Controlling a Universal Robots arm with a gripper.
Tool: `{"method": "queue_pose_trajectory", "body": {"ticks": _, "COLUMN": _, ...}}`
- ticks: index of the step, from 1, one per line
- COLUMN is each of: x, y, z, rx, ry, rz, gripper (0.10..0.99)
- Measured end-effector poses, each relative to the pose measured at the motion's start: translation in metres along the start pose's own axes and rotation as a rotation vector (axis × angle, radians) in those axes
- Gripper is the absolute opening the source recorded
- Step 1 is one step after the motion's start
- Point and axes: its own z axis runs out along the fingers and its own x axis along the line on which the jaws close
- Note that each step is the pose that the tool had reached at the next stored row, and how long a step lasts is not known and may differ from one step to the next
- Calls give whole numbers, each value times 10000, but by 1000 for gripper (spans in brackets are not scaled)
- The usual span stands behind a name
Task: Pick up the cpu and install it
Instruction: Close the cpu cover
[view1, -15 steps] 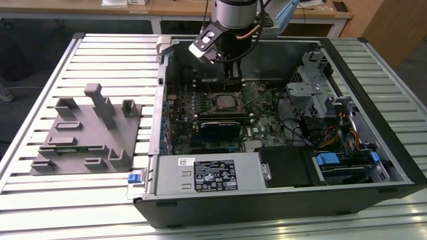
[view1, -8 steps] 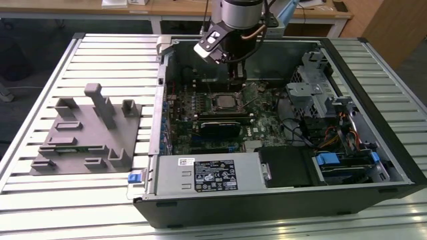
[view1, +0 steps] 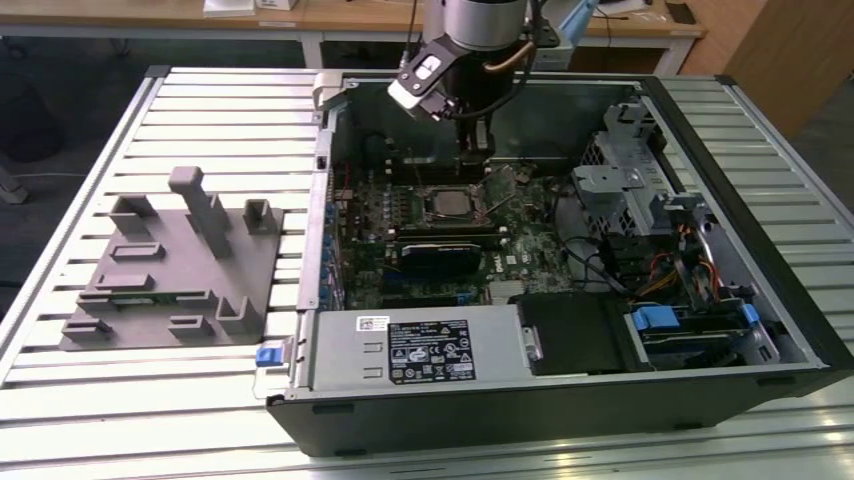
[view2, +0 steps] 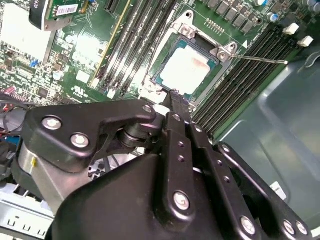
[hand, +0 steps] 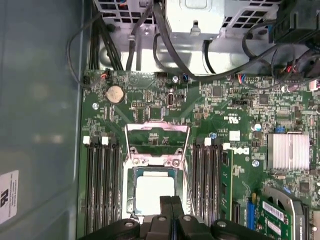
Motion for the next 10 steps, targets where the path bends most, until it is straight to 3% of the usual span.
{"method": "queue_pose_trajectory", "body": {"ticks": 4, "x": -1, "y": 80, "z": 5, "rx": 6, "ry": 0, "rz": 1, "gripper": 106}}
{"method": "queue_pose_trajectory", "body": {"ticks": 10, "x": 2, "y": 297, "z": 17, "rx": 17, "ry": -1, "rz": 1, "gripper": 106}}
